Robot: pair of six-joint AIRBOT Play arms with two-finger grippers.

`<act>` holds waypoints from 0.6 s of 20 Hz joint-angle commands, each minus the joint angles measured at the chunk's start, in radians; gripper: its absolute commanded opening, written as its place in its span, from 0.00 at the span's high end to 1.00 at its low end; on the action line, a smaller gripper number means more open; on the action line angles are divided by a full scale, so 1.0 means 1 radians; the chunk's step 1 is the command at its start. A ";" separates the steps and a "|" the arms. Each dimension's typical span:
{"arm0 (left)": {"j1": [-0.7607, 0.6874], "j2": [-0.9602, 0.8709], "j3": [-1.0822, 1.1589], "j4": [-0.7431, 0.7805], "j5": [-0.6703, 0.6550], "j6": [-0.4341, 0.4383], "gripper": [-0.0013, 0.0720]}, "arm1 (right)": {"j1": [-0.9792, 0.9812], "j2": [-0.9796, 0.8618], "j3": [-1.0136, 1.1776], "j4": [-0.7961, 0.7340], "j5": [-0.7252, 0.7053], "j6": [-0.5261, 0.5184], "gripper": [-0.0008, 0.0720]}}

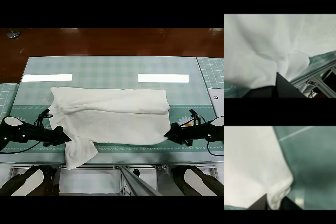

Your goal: Fold the shirts.

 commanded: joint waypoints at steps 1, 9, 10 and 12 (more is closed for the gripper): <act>0.002 0.000 0.031 -0.003 0.008 0.000 0.94 | 0.006 -0.007 0.034 0.130 -0.002 -0.085 0.94; 0.000 -0.031 0.330 -0.024 0.031 -0.065 0.94 | 0.007 -0.007 0.273 0.141 0.060 -0.085 0.94; -0.001 -0.056 0.364 -0.030 0.043 -0.072 0.94 | 0.008 -0.012 0.291 0.162 0.049 -0.085 0.94; -0.001 -0.129 0.444 -0.057 0.045 -0.072 0.94 | 0.014 -0.051 0.333 0.192 0.034 -0.092 0.94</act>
